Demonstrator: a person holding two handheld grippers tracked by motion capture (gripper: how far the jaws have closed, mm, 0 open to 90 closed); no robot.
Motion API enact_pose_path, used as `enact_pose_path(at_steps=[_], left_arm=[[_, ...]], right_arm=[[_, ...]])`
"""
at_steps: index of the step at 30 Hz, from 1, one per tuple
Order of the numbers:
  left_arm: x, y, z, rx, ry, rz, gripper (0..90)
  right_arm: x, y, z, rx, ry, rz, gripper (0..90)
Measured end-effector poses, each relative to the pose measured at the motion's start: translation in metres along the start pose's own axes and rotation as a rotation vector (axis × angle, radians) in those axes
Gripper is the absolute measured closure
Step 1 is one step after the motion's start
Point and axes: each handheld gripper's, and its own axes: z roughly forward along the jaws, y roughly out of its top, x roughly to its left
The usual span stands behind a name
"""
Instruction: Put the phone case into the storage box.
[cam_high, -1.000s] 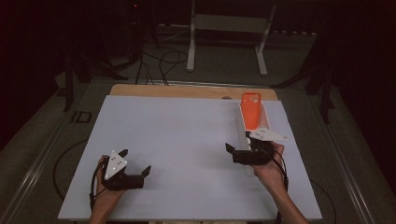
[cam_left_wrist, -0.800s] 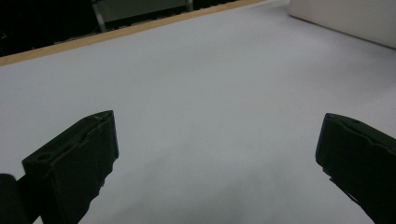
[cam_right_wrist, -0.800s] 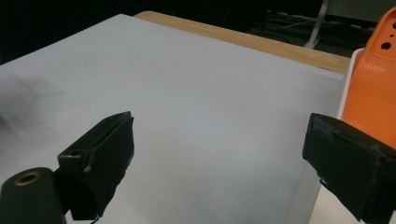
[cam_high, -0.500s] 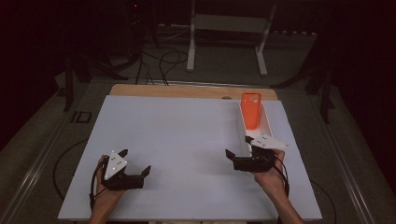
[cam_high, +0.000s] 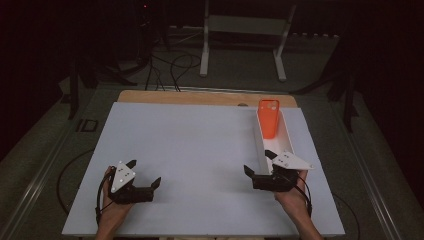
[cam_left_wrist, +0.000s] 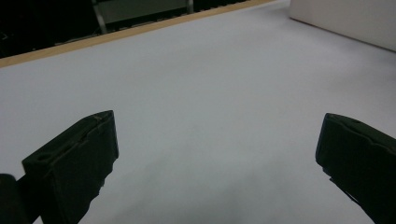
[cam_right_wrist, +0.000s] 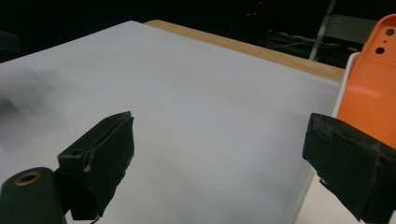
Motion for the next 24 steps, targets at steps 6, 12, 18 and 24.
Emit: enact_pose_path(at_steps=[6, 12, 18, 24], left_arm=[[0.0, 0.0, 0.0, -0.004, 0.001, -0.002, 0.0], [0.001, 0.0, -0.001, -0.005, -0.001, -0.001, 0.0], [0.002, 0.0, -0.002, -0.015, -0.004, -0.005, 0.0], [0.003, 0.0, -0.004, -0.023, -0.006, -0.007, 0.0]], right_arm=[[0.001, -0.007, -0.005, -0.019, -0.013, -0.009, 8.9], [0.002, -0.013, -0.011, -0.04, -0.017, -0.017, 8.9], [0.003, -0.02, -0.014, -0.054, -0.013, -0.006, 8.9], [0.003, -0.027, -0.017, -0.072, -0.008, 0.0, 8.9]])
